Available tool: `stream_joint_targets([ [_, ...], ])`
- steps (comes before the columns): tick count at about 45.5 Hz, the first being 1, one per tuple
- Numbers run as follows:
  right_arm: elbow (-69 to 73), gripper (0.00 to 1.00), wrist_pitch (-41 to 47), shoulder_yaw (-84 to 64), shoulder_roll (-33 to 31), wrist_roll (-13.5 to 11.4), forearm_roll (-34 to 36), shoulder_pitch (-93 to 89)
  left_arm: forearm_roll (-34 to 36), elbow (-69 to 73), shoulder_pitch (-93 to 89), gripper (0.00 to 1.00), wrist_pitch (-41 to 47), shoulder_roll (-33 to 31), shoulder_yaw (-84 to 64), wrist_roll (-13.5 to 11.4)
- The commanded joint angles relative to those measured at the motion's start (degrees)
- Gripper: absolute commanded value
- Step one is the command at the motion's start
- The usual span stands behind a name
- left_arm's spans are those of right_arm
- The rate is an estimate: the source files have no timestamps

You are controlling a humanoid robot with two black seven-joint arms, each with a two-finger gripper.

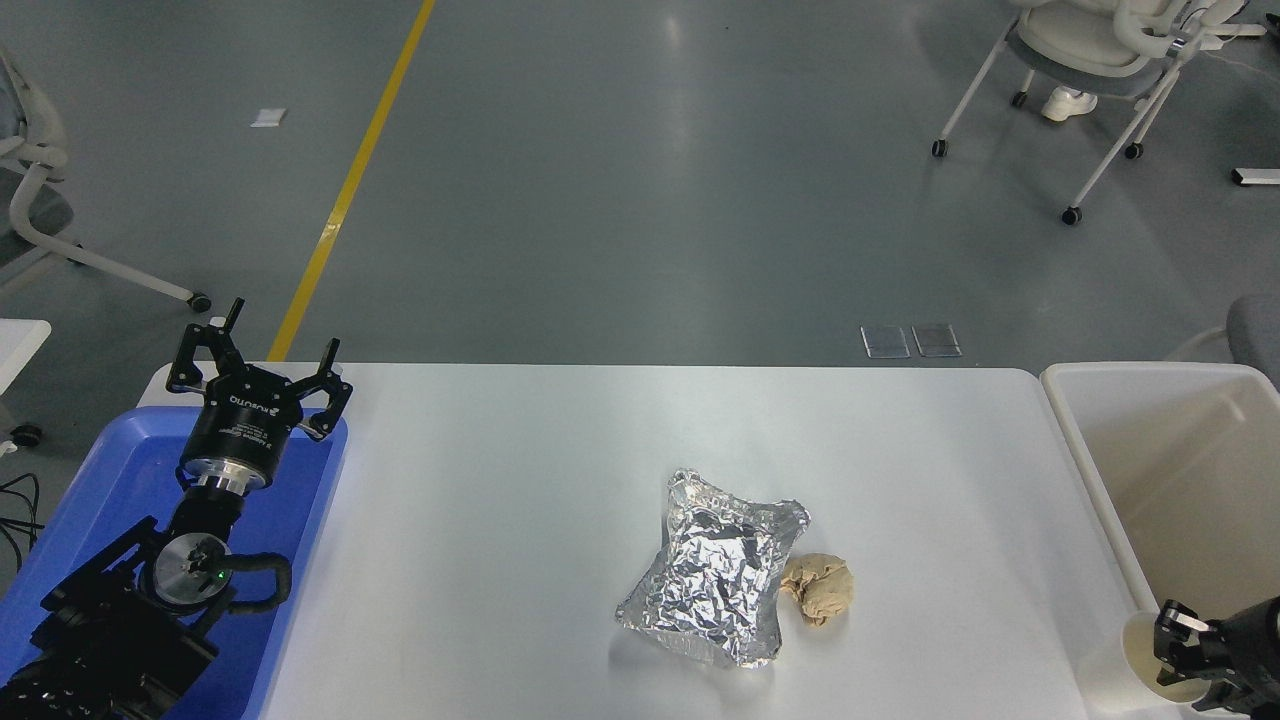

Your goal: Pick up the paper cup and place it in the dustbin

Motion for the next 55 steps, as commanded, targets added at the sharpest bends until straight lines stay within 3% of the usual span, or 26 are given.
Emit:
stream_joint_targets([
  [1,0.1,0.08,0.1,0.0,0.0,0.0,0.3,0.0,0.0,0.0,0.0,1.0,0.0,0.0,0.0,0.0],
  [7,0.1,0.0,0.1,0.3,-0.1,0.0,0.4,0.0,0.0,-0.1,0.0,1.0,0.0,0.0,0.0,0.0],
  [25,0.6,0.0,0.4,0.3,0.0,0.0,0.4,0.1,0.0,0.0,0.0,1.0,0.0,0.0,0.0,0.0],
  [36,1.4,0.0,7.0,-0.3,-0.5,0.0,0.5,3.5,0.0,-0.1,-0.1,1.0,0.0,0.0,0.1,0.1],
  [55,13.5,0.0,18.5,-15.8,-0.4,0.1,0.7,34.0,0.0,-0.1,-0.1,1.0,-0.1,0.0,0.1,0.1],
])
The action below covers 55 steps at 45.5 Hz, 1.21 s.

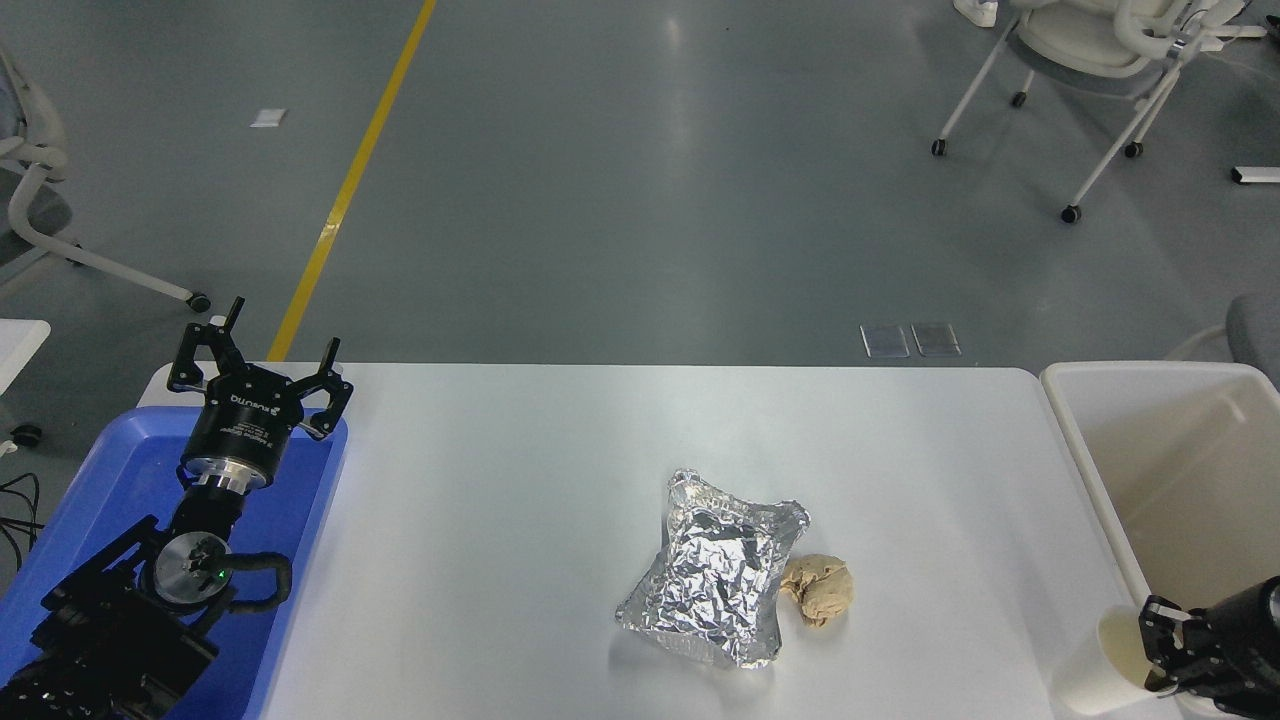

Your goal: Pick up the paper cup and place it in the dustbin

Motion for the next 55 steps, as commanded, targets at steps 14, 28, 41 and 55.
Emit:
stream_joint_targets([
  [14,8.2,0.0,22.3,-19.5,0.4,0.0,0.2,42.9,0.0,0.0,0.0,1.0,-0.1,-0.1,0.0,0.1],
  [28,8.7,0.0,22.3,-24.7,2.8,0.0,0.2,54.0,0.0,0.0,0.0,1.0,-0.1,-0.1,0.0,0.1],
  [41,9.3,0.0,22.3,-26.0,4.4,0.0,0.2,58.8,0.0,0.0,0.0,1.0,-0.1,-0.1,0.0,0.1],
  [55,9.2,0.0,22.3,-25.9,4.4,0.0,0.1,58.8,0.0,0.0,0.0,1.0,0.0,-0.1,0.0,0.1],
])
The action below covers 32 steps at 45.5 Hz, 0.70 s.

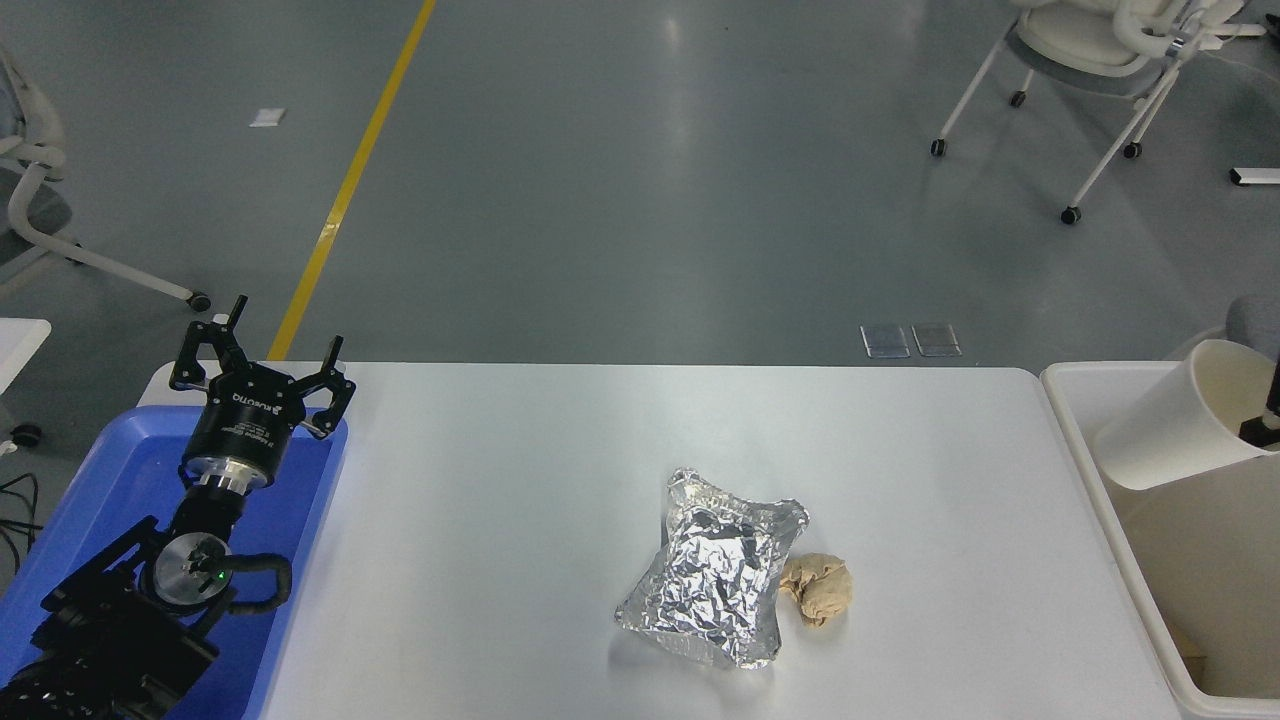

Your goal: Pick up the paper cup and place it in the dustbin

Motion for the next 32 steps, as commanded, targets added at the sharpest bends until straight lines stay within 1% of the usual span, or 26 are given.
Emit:
stream_joint_targets([
  [1,-0.1,0.0,0.1,-0.4,0.3,0.0,-0.1,1.1,0.0,0.0,0.0,1.0,0.0,0.0,0.0,0.0],
  [10,-0.7,0.0,-0.6,-2.2,0.0,0.0,0.0,-0.1,0.0,0.0,0.0,1.0,0.0,0.0,0.0,0.0],
  [14,-0.8,0.0,-8.6,-2.8,-0.2,0.0,-0.1,-3.5,0.0,0.0,0.0,1.0,0.0,0.0,0.0,0.0],
  [19,-2.1,0.0,-20.5,-2.0,-0.6,0.0,-0.1,-12.0,0.0,0.0,0.0,1.0,0.0,0.0,0.0,0.0],
  [24,-4.4,0.0,-29.5,-0.5,-0.8,0.0,-0.1,-20.2,0.0,0.0,0.0,1.0,0.1,0.0,0.0,0.0],
  [28,-8.7,0.0,-33.2,2.6,-1.0,0.0,-0.1,-28.1,0.0,0.0,0.0,1.0,0.1,0.0,0.0,0.0],
  [32,-14.8,0.0,-35.4,7.7,-2.7,0.0,-0.1,-37.6,0.0,0.0,0.0,1.0,0.0,0.0,0.0,0.0],
])
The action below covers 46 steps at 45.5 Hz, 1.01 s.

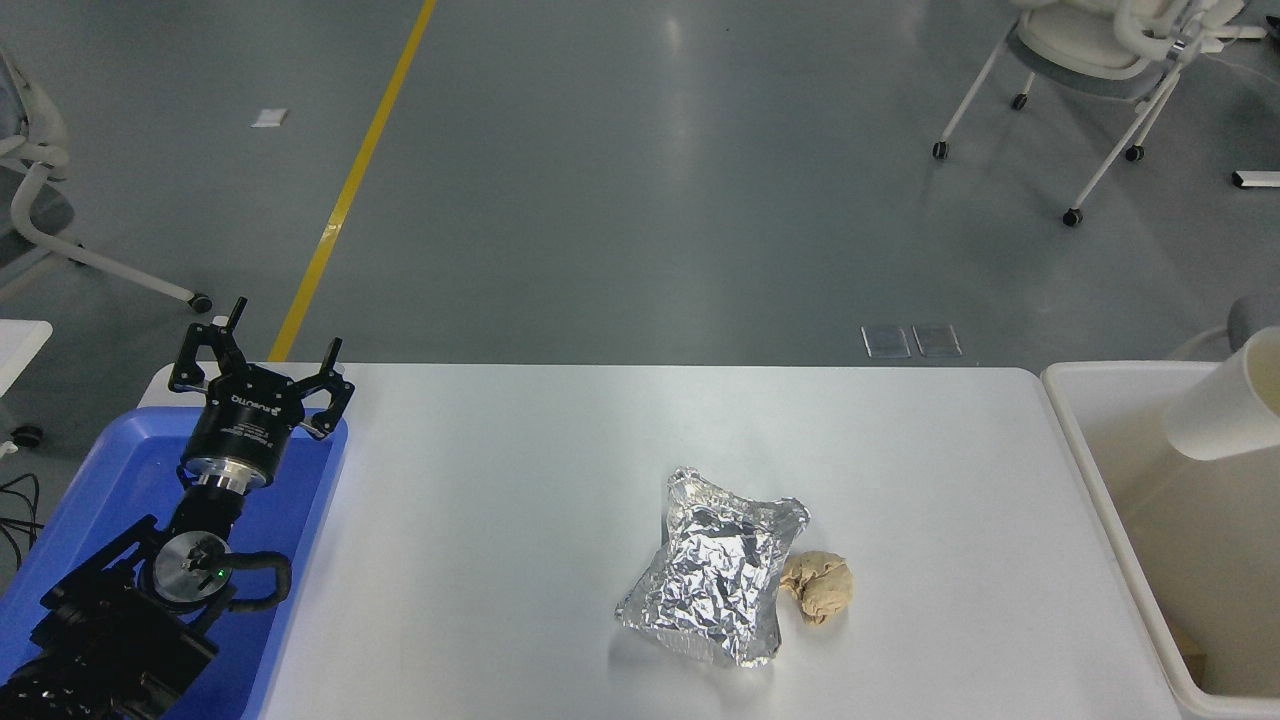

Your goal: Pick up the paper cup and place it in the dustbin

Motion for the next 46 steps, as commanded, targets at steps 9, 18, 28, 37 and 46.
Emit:
stream_joint_targets([
  [9,-26.0,0.0,-15.4,24.8,-3.3,0.0,-0.2,-45.0,0.0,0.1,0.0,1.0,0.0,0.0,0.0,0.0],
  [18,-36.6,0.0,-15.6,35.9,-2.6,-0.1,-1.2,-58.9,0.0,0.1,0.1,1.0,0.0,0.1,0.0,-0.1],
  [28,-52.9,0.0,-16.6,37.4,4.6,-0.2,-0.9,-71.3,0.0,0.1,0.1,1.0,0.0,0.1,0.0,-0.1],
  [37,-68.9,0.0,-18.3,47.2,8.3,-0.2,-0.2,-83.9,0.0,0.1,0.1,1.0,0.0,0.1,0.0,-0.1],
  [46,-80.1,0.0,-23.7,58.2,13.8,-0.1,-0.2,-93.6,0.0,0.1,0.1,1.0,0.0,0.1,0.0,-0.1],
])
